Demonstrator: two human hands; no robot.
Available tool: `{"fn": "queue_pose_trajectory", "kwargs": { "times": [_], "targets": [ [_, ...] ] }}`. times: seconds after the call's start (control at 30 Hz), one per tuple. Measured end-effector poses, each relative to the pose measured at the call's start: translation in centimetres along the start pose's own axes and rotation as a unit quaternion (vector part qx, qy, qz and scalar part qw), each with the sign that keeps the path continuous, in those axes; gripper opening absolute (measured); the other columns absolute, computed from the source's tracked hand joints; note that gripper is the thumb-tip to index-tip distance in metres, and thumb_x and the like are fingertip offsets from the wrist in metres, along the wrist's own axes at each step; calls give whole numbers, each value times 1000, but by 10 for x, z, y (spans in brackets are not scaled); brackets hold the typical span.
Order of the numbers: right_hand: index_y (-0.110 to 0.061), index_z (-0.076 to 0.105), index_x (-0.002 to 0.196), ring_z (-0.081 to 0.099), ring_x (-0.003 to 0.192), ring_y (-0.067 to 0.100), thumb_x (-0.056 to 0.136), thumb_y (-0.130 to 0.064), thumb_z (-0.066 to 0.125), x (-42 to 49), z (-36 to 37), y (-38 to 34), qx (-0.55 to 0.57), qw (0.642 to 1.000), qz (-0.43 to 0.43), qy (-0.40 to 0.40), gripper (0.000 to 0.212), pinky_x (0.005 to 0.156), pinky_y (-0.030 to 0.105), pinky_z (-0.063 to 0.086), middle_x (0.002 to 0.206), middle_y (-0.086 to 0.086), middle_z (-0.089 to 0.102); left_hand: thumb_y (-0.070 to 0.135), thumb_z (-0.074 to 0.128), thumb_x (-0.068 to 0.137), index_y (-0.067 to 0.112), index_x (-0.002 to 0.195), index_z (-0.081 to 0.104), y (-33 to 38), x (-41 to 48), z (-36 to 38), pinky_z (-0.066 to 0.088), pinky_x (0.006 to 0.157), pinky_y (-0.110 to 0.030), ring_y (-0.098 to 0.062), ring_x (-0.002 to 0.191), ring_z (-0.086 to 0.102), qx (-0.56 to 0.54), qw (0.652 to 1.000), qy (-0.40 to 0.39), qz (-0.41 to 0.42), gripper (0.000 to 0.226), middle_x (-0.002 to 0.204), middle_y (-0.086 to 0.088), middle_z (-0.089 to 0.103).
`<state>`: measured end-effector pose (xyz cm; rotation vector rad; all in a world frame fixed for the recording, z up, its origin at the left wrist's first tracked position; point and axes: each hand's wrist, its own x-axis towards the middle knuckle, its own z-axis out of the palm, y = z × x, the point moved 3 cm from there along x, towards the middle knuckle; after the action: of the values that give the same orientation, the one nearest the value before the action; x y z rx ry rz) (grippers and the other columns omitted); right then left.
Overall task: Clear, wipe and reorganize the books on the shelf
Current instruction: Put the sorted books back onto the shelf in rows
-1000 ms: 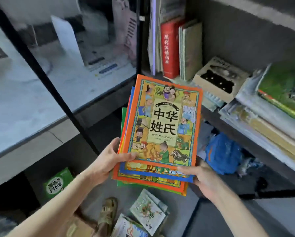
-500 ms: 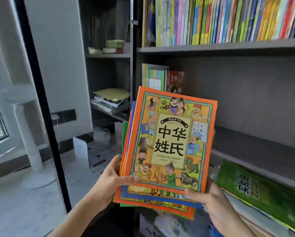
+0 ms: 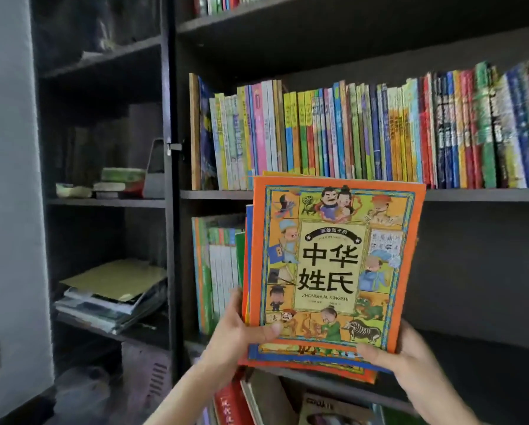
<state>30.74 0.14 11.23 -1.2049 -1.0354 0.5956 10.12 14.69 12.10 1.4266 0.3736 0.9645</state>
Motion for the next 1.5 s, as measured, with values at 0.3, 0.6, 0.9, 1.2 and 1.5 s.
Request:
{"fn": "queue_pose_trajectory", "kwargs": {
  "times": [0.3,0.6,0.9,1.2,1.5],
  "targets": [
    [-21,59,112,69,97,13,69,2,80,59,-49,44,-119,991,22,66,53,89,39,53,103,-5,73,6,90,50,23,127,43,-60,84,25,57,78,-31,-19,101,68,17,999,-43,-18,92,110,-1,71],
    [-15,64,105,71,84,7,63,11,80,102,-70,40,-57,995,78,13,52,68,23,50,92,-7,75,-12,79,46,23,127,39,-63,114,44,55,85,-44,-26,101,68,33,997,-58,-35,97,111,-9,69],
    [2,64,106,70,91,35,49,6,68,133,-65,13,38,997,63,-18,57,74,40,53,101,19,72,-22,71,64,43,142,22,-31,125,59,56,82,-48,-28,98,69,-37,999,14,9,113,114,-8,68],
    [-10,62,111,71,92,27,71,-32,75,140,-58,-1,73,997,31,3,47,74,36,50,99,10,74,67,71,65,16,132,45,-4,150,67,57,80,-42,-24,90,71,-7,990,109,-93,88,111,-10,68],
    [-10,55,111,65,53,16,93,-33,58,148,-50,-7,109,983,42,141,30,53,29,50,60,1,63,36,50,97,18,131,50,-4,148,67,51,63,-30,-17,62,64,-43,990,113,-77,39,70,-6,66]
  ]
}}
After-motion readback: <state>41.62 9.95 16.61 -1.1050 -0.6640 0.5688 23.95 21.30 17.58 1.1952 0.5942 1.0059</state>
